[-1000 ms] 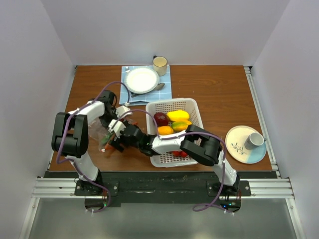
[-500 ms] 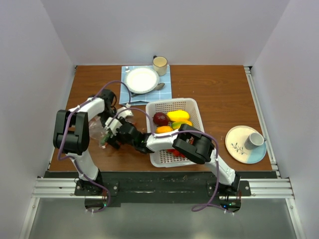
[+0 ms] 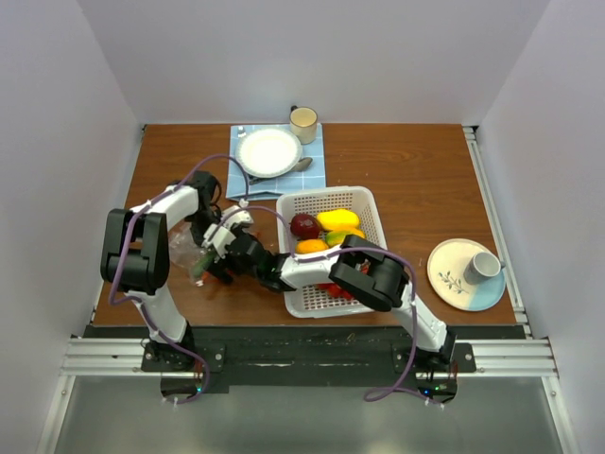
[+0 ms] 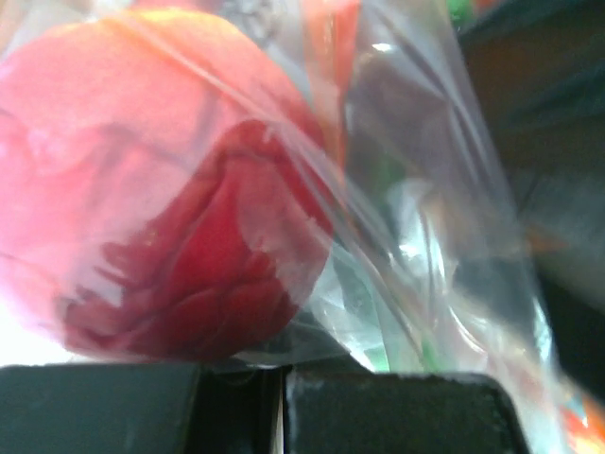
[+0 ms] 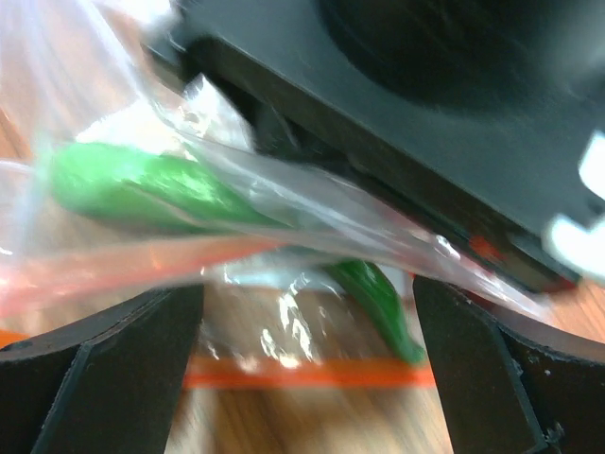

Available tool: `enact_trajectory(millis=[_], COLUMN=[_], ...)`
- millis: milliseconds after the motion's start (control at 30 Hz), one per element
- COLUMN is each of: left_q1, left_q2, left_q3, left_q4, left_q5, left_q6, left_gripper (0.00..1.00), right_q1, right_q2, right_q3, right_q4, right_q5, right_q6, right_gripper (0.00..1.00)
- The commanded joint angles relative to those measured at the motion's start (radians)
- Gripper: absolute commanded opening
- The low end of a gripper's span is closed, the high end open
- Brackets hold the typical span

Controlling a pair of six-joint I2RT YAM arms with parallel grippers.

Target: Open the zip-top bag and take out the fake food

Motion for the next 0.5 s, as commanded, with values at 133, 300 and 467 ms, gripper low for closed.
enact_trajectory(millis=[133, 300, 467], left_q1=[-0.023, -0.023, -0.023], left_q2=[0.109, 0.113, 0.113], left_q3=[-0.099, -0.092, -0.083], left_q4=[-0.098, -0.096, -0.084], left_q5=[0.116, 0.123, 0.093], left_q6=[0.071, 0.066, 0.056], left_gripper=[0.0, 0.0, 0.0], right_q1=[-0.142, -0.169, -0.168], right_q2=[-0.167, -0.141, -0.141], right_q3=[-0.155, -0.108, -0.102], right_q4=[0.026, -0.008, -0.002], right_q5=[0.056, -0.016, -0.108], right_q6=[0.077, 0.097, 0.097], right_gripper=[0.99, 0.98, 0.96])
